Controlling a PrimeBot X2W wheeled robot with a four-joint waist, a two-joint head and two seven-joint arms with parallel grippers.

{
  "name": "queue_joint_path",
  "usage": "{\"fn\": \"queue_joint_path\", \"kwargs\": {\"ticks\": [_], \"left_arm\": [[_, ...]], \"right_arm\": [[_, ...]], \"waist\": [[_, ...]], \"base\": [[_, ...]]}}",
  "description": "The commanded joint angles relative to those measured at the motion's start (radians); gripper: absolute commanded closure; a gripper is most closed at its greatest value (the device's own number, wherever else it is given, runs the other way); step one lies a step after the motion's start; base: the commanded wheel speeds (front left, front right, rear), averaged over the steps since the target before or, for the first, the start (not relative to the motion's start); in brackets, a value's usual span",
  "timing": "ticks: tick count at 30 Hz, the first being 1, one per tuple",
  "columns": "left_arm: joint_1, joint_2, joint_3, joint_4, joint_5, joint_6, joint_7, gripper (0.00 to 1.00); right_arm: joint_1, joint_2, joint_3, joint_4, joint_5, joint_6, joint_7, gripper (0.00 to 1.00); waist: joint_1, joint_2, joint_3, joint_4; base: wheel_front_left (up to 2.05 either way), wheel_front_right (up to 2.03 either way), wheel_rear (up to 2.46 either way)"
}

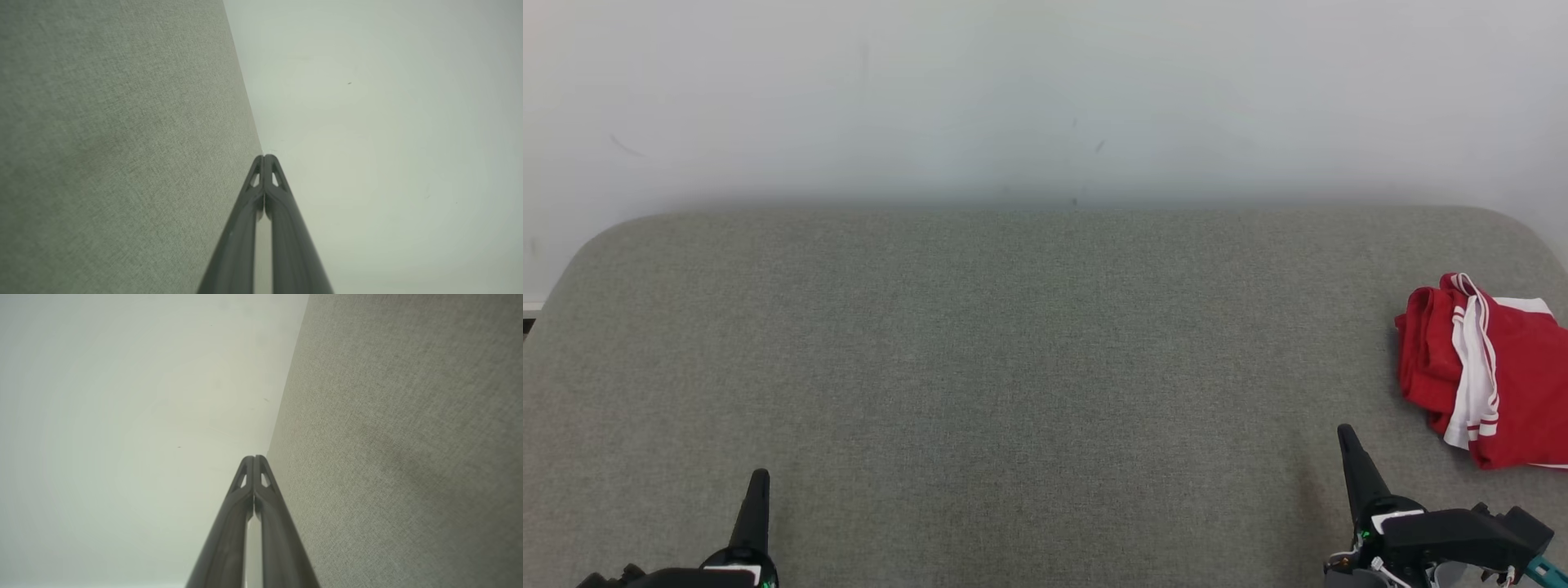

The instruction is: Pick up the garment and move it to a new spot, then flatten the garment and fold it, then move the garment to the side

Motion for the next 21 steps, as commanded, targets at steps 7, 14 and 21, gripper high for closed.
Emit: {"fn": "queue_joint_path", "kwargs": {"ticks": [7,14,21], "left_arm": [[-0.018,0.006,0.004,-0.015,-0.066,-0.006,0.018,1.00],[-0.026,0.006,0.005,-0.019,-0.117,-0.009,0.031,1.00],[-0.026,0.006,0.005,-0.023,-0.164,-0.012,0.044,1.00]], "right_arm": [[-0.010,0.000,-0.008,-0.016,0.072,0.001,0.019,1.00],[-0.011,0.000,-0.014,-0.025,0.127,0.001,0.032,1.00],[-0.011,0.000,-0.019,-0.031,0.178,0.001,0.044,1.00]], "waist": [[0.0000,0.0000,0.001,0.003],[0.0000,0.0000,0.002,0.005],[0.0000,0.0000,0.002,0.008]], "base": [[0.00,0.00,0.00],[0.00,0.00,0.00],[0.00,0.00,0.00]]}}
